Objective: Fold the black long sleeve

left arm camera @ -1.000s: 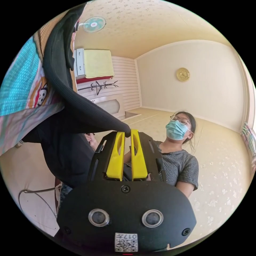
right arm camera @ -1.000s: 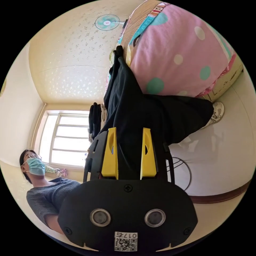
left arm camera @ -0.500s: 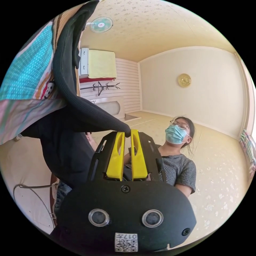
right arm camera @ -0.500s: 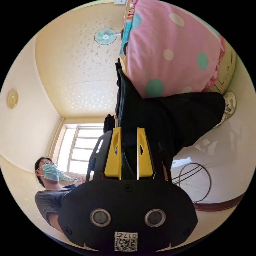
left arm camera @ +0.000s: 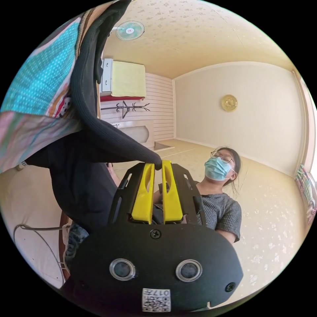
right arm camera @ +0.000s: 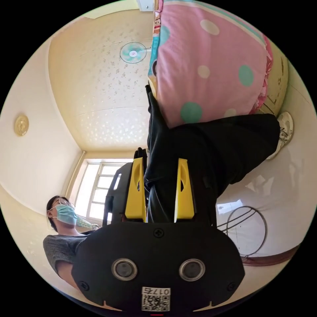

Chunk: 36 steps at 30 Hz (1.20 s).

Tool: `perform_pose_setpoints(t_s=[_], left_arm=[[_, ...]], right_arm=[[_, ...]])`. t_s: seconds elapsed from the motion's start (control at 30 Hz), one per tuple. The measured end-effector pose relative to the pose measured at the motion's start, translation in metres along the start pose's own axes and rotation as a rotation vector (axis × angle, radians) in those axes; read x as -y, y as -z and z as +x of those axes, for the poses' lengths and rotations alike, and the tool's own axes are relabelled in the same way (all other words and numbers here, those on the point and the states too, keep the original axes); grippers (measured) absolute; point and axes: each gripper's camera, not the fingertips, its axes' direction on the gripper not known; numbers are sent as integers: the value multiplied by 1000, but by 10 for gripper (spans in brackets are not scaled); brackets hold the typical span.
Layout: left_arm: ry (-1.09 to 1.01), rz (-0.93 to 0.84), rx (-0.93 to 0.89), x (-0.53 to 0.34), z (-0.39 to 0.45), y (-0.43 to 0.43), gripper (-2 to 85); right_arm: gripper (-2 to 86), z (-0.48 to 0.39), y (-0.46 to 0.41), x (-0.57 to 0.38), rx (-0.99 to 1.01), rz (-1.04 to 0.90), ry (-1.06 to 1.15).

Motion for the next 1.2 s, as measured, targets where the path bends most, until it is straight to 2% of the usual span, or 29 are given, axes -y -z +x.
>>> perform_pose_setpoints(t_s=[0.07, 0.13, 0.2, 0.3, 0.5, 0.63, 0.83, 0.97, 1.03, 1.1, 1.2], left_arm=[[2, 2, -2, -1, 0, -2, 41], [4, 2, -4, -2, 0, -3, 41], [6, 4, -7, -3, 0, -5, 41], [8, 7, -9, -4, 1, -7, 41], [19, 13, -14, -9, 2, -11, 42], [20, 11, -15, -11, 3, -16, 41], [22, 15, -13, -16, 7, -20, 42], [20, 17, -19, -19, 9, -25, 41], [18, 17, -17, -20, 11, -27, 41], [20, 17, -18, -22, 12, -28, 41], [24, 20, -17, -25, 14, -31, 42]], right_arm=[[117, 1, 3, 0, 94, 16, 14], [118, 2, 3, 2, 101, 6, 15], [131, 0, 2, 3, -41, -18, -7], [141, -5, -1, 4, -131, -45, -5], [131, -4, -6, 5, 99, -50, 40], [126, -3, -10, 7, -16, -82, -5], [113, -13, -8, 8, -14, -101, 12], [92, -18, -7, 9, 58, -96, 23], [88, -18, -8, 10, 38, -100, 14], [83, -20, -12, 10, -86, -135, -19], [77, -27, -12, 9, -115, -142, -4]])
